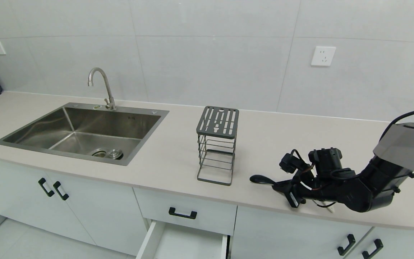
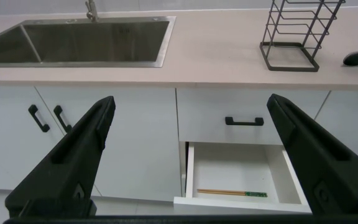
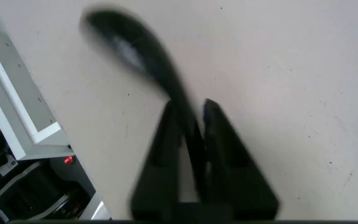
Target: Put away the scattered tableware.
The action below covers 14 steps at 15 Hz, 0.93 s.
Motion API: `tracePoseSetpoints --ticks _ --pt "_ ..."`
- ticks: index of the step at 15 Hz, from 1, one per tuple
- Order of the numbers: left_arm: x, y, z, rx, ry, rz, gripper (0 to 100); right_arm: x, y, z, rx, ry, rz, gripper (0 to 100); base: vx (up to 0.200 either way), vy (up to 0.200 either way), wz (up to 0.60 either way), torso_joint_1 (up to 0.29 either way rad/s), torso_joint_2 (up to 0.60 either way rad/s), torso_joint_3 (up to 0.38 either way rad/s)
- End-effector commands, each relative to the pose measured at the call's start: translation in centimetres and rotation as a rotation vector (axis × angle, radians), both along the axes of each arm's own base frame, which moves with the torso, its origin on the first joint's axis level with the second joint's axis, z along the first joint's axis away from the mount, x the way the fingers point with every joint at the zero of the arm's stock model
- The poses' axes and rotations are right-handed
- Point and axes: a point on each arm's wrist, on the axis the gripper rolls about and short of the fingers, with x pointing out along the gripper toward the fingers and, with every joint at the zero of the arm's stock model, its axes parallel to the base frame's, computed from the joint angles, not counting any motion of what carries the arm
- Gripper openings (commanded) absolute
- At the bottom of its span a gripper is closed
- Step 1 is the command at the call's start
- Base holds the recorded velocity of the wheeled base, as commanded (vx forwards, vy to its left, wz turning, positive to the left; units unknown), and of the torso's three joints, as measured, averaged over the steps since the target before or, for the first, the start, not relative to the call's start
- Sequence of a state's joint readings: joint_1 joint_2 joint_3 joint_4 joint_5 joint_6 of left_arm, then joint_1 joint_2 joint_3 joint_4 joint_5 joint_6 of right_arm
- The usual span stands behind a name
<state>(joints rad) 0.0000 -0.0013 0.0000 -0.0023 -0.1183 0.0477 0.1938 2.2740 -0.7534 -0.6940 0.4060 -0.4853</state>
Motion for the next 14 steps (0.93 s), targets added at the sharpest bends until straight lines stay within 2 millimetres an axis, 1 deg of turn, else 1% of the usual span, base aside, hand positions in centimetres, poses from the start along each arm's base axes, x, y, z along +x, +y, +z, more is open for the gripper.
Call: tracePoseSetpoints --ticks 1,4,5,8,12,14 --pt "0.0 0.0 0.0 0.000 0.001 0.000 100 -0.1 0.1 0.8 0.004 -0.022 0.001 0 0.000 0.000 0.00 0.000 0.00 0.000" --pt "0.0 0.0 0.0 0.000 0.001 0.000 100 -0.3 0.5 1.9 0.021 -0.097 0.010 0 0.000 0.000 0.00 0.000 0.00 0.000" --pt "0.0 0.0 0.0 0.000 0.001 0.000 100 -0.6 0.7 2.5 0.026 -0.115 0.017 0 0.000 0.000 0.00 0.000 0.00 0.000" --pt "0.0 0.0 0.0 0.000 0.001 0.000 100 -1.8 1.5 3.3 0.026 -0.121 0.048 0 0.000 0.000 0.00 0.000 0.00 0.000" --pt "0.0 0.0 0.0 0.000 0.001 0.000 100 -3.9 4.5 4.2 0.037 -0.124 0.149 0 0.000 0.000 0.00 0.000 0.00 0.000" --pt "0.0 0.0 0.0 0.000 0.001 0.000 100 -5.6 6.4 4.5 0.039 -0.110 0.183 0 0.000 0.000 0.00 0.000 0.00 0.000"
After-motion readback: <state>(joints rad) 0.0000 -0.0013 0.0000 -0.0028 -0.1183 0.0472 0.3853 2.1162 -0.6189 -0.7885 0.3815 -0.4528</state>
